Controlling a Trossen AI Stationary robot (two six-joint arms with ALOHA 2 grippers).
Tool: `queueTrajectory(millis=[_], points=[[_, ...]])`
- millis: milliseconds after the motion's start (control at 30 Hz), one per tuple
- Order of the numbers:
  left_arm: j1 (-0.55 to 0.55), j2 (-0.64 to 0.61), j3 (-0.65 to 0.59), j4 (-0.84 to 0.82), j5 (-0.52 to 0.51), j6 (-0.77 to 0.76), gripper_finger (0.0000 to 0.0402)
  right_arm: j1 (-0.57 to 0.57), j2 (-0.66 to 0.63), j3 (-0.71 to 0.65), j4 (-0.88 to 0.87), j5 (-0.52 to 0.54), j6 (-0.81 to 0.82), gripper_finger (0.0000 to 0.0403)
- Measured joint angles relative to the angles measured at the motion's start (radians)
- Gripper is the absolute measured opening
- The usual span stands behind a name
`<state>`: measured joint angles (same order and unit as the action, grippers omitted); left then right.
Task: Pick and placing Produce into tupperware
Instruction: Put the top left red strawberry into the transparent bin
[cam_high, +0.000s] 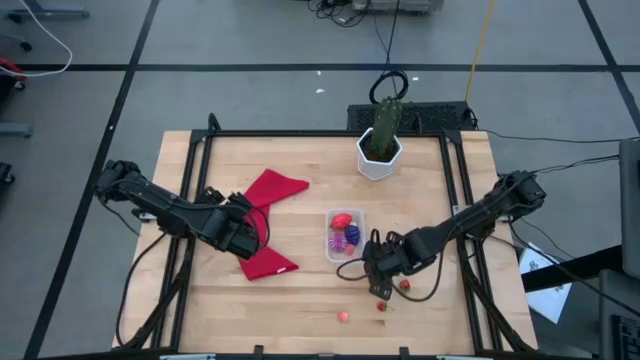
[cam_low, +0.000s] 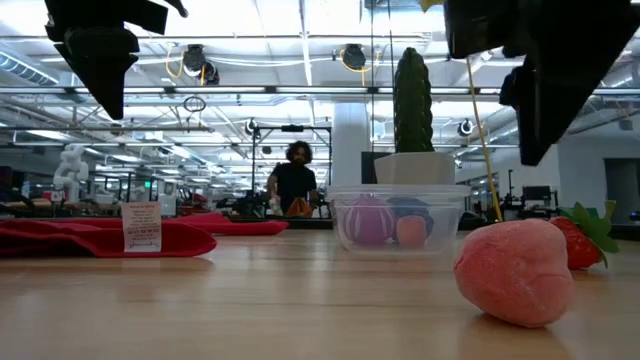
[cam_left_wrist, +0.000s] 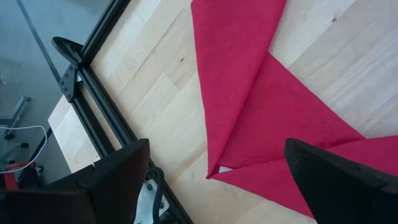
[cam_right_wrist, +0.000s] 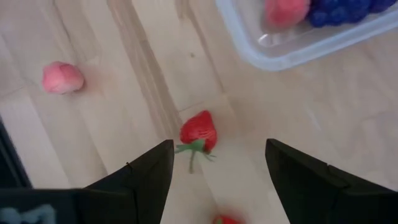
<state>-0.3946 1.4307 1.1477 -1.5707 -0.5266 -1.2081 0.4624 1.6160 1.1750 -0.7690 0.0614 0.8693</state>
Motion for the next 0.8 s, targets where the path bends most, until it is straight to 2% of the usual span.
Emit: queueTrajectory(millis=[200,800], points=[[0.000,0.000,0.000,0.000,0.000,0.000,0.0379,0.019,0.059,0.001,-0.054,-0.006,0.052,0.0245],[0.000,0.000,0.000,0.002,0.002,-0.001,0.0379,0.017,0.185,0.045,-0.011,-0.036,-0.018,0.0244]])
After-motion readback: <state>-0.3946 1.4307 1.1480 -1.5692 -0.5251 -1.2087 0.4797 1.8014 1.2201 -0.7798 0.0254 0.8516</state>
